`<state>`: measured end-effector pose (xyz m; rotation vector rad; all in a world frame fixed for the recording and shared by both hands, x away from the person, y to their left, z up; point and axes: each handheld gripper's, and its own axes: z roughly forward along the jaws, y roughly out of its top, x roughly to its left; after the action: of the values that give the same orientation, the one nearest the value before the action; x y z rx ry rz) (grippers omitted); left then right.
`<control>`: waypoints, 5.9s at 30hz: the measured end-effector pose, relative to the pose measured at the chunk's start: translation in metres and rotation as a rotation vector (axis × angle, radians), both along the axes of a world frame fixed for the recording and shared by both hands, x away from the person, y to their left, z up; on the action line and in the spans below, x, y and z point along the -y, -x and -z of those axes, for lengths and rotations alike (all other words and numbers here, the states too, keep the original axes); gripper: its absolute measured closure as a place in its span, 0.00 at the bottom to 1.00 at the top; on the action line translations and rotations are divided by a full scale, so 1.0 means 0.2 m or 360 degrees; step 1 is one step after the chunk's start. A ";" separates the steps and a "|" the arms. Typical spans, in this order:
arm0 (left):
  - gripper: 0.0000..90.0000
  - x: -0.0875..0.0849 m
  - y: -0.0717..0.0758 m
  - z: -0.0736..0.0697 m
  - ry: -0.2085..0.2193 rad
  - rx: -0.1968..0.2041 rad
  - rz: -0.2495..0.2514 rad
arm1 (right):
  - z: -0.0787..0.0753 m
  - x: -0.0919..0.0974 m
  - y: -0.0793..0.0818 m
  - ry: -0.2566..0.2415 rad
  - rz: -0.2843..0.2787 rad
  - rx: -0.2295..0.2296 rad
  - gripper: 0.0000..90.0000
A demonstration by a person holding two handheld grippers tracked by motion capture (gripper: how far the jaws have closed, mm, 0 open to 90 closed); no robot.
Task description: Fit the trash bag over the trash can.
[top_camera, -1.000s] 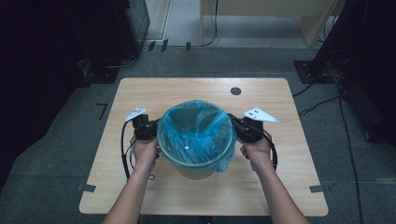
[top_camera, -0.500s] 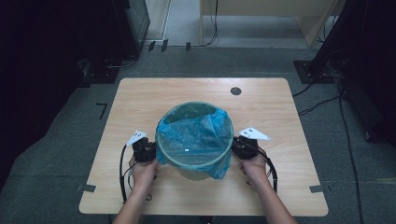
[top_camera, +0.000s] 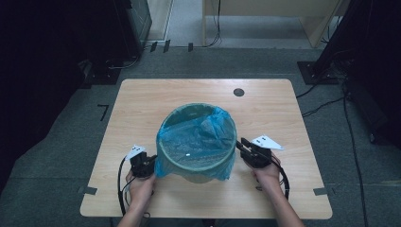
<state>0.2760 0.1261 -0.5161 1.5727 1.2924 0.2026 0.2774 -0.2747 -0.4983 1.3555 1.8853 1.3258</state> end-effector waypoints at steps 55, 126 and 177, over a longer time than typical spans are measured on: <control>0.96 -0.10 0.08 -0.01 -0.0001 0.0081 -0.0311 | 0.10 -0.04 0.30 0.0371 -0.0285 -0.0318 1.00; 0.58 -0.05 0.13 -0.21 -0.0146 0.0480 -0.0195 | -0.16 -0.07 0.22 -0.0291 0.0065 0.0321 0.98; 0.00 -0.36 0.16 0.02 -0.0845 -0.0103 -0.0155 | -0.96 -0.61 -0.07 0.0722 -0.1854 0.0613 1.00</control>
<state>0.2431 0.1972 -0.5196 1.9705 1.4421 0.5996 0.2907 -0.1529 -0.3062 -0.3324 2.5054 1.2986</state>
